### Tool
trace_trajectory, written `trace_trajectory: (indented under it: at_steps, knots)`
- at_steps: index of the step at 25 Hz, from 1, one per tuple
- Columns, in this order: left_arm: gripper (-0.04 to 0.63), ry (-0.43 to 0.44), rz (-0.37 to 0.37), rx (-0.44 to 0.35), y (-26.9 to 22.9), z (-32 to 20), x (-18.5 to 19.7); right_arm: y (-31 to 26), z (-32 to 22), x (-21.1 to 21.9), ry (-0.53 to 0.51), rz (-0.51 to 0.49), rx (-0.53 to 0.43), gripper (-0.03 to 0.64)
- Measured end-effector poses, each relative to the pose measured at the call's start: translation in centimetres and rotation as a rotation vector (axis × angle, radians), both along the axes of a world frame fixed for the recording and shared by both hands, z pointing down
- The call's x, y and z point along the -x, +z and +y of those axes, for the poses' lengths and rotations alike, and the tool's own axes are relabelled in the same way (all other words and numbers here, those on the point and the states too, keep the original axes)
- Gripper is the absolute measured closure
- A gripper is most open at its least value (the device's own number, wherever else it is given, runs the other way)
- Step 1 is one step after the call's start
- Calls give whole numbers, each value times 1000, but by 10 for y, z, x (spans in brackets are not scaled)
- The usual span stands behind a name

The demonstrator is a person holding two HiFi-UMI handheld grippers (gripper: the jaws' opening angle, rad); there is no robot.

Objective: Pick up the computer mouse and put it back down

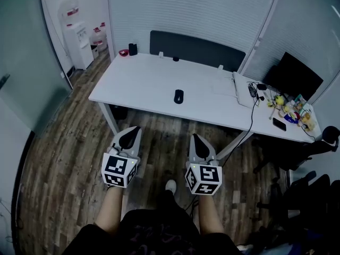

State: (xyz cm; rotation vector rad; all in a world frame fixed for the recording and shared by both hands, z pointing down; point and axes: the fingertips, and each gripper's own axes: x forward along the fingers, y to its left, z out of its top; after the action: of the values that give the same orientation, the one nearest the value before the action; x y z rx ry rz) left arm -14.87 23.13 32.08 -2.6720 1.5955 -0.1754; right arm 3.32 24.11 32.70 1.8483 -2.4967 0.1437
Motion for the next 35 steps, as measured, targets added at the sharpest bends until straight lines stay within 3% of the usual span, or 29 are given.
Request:
trace_trajectory:
  at_steps: [25,35]
  knots:
    - [595,-45,-44,119,50,-205,-48,52,-213,-49,-26,-43,117,606]
    - [595,-71,-67,132,50,-247,-67,58,-263,-65,-50,-76,142,606]
